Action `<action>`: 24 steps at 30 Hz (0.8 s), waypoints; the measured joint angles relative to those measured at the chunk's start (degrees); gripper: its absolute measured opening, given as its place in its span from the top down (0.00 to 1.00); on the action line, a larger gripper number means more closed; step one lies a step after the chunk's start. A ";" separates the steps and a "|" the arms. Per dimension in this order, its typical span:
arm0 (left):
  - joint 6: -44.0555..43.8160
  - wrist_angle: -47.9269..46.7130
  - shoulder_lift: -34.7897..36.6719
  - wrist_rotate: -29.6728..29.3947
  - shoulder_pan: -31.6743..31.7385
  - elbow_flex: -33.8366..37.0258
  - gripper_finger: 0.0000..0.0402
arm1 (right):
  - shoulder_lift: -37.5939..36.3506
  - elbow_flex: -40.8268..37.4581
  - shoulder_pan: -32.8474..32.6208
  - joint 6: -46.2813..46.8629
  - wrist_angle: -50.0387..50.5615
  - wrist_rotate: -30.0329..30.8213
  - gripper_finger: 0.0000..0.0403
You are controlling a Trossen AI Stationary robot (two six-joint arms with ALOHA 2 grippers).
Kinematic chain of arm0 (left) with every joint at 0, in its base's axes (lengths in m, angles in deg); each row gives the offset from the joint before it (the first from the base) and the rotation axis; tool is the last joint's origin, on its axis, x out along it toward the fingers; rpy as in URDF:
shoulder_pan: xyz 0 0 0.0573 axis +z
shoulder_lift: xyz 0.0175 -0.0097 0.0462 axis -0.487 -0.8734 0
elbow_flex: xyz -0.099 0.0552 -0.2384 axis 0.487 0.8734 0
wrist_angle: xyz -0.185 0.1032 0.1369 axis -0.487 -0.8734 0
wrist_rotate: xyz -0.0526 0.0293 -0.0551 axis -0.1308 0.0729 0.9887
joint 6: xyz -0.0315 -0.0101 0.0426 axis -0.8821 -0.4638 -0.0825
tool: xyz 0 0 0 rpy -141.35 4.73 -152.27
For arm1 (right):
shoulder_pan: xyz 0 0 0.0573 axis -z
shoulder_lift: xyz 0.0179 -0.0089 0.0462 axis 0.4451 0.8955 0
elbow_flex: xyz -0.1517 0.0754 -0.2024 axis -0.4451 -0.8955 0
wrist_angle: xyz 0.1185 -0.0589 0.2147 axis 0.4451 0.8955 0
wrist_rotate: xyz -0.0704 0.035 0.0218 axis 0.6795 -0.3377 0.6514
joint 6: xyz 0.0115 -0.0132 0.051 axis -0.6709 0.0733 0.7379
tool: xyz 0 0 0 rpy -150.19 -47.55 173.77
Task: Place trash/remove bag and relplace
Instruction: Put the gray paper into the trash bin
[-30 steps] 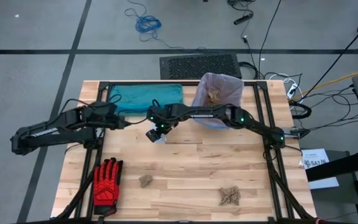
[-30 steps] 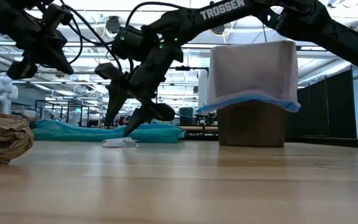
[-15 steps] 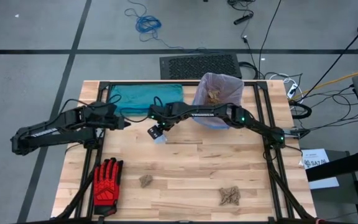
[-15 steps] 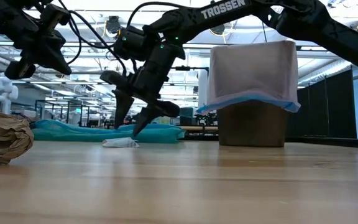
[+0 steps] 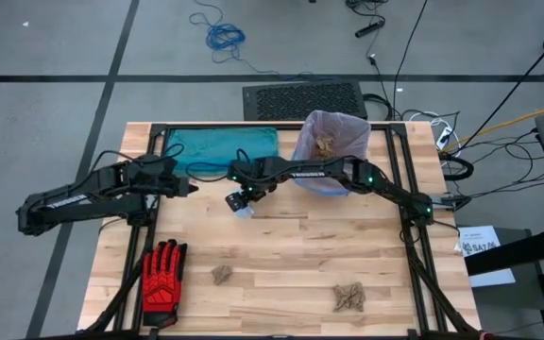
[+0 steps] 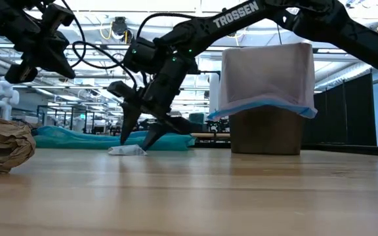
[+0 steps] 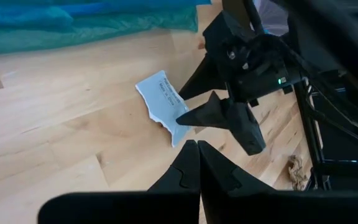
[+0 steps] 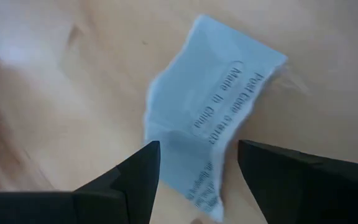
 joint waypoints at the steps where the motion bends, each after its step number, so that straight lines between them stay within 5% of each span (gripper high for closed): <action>1: 0.07 -0.02 0.00 0.00 0.01 0.00 1.00 | -0.02 -0.19 -0.18 0.09 -1.06 0.11 0.48; 5: 0.13 -0.03 0.00 0.00 0.00 0.00 1.00 | 0.33 -0.25 -0.61 0.96 -5.03 0.40 0.57; 11: 1.08 -0.02 0.00 0.00 0.00 -0.02 1.00 | 3.09 -0.09 -0.91 0.35 -9.64 -1.65 0.95; 24: 1.60 0.63 0.31 -0.10 0.00 -0.07 1.00 | -2.94 -0.24 -1.41 -2.59 -10.92 -3.48 1.00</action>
